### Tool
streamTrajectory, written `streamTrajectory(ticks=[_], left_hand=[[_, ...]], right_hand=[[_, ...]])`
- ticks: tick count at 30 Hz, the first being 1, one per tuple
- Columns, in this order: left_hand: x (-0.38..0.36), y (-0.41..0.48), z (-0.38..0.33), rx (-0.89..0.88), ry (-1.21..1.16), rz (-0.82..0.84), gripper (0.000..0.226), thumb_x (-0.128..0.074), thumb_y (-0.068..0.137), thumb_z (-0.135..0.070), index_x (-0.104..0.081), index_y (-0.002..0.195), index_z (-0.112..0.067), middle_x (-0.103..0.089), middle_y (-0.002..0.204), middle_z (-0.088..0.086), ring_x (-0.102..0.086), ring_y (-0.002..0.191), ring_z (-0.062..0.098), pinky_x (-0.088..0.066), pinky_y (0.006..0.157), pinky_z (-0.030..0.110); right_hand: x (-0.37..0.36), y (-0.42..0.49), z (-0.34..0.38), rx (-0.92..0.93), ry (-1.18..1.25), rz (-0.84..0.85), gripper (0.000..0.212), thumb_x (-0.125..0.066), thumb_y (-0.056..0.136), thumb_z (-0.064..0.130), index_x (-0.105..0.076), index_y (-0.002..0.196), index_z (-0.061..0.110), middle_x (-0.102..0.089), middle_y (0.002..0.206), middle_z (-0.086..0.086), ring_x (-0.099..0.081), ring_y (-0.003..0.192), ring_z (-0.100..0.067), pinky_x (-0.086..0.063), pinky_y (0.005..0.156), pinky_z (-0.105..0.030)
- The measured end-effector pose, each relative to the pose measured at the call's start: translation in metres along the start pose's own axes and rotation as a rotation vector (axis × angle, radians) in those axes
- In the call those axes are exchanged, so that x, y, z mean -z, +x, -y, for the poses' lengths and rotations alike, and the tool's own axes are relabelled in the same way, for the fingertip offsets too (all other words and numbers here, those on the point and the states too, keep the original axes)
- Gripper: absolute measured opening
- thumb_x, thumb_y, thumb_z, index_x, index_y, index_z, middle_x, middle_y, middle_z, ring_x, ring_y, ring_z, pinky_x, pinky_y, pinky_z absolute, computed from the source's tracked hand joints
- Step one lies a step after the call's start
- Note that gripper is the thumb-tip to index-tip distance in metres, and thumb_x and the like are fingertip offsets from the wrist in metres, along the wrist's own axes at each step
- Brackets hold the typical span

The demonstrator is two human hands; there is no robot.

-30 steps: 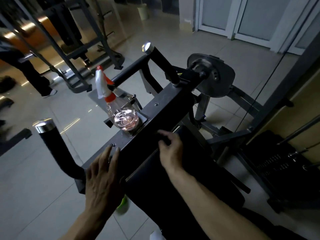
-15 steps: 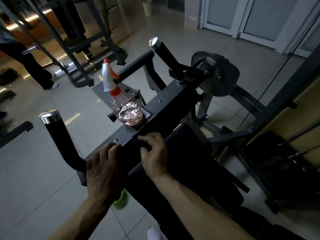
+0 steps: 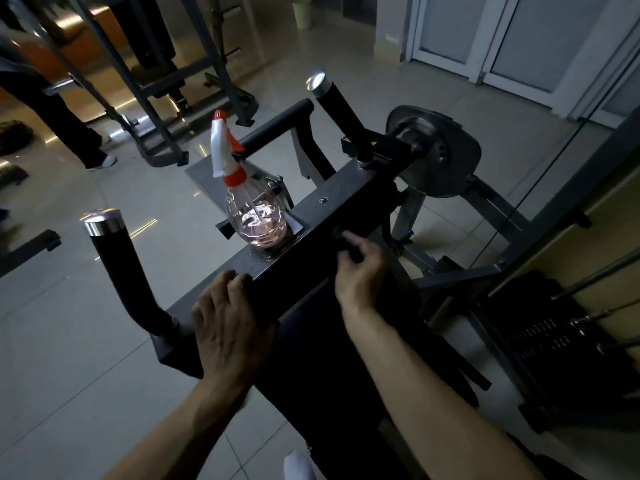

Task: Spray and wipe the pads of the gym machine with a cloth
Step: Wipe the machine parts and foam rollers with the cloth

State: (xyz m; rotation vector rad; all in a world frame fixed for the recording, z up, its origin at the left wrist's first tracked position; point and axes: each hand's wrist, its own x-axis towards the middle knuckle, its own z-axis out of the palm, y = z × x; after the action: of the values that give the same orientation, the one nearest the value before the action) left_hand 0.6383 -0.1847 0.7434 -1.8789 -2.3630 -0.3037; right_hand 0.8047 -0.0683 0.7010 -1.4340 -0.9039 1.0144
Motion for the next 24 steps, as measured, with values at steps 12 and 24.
streamTrajectory(ticks=[12, 24], left_hand=[[-0.005, 0.002, -0.005, -0.016, 0.030, -0.099, 0.063, -0.083, 0.074, -0.016, -0.053, 0.129, -0.007, -0.047, 0.133, 0.019, -0.046, 0.117, 0.041, -0.038, 0.090, 0.048], [-0.002, 0.004, -0.004, -0.015, 0.022, -0.059, 0.066, -0.083, 0.073, -0.024, -0.050, 0.129, -0.009, -0.046, 0.132, 0.019, -0.045, 0.115, 0.039, -0.037, 0.090, 0.047]], right_hand=[[-0.013, -0.065, -0.017, -0.014, 0.008, 0.212, 0.034, -0.064, 0.092, -0.003, -0.075, 0.110, 0.023, -0.054, 0.121, 0.007, -0.059, 0.109, -0.002, -0.047, 0.089, -0.006], [-0.022, -0.105, -0.037, -0.205, 0.003, 0.231, 0.031, -0.067, 0.086, -0.005, -0.065, 0.093, 0.025, -0.064, 0.111, -0.005, -0.063, 0.095, -0.005, -0.052, 0.083, -0.013]])
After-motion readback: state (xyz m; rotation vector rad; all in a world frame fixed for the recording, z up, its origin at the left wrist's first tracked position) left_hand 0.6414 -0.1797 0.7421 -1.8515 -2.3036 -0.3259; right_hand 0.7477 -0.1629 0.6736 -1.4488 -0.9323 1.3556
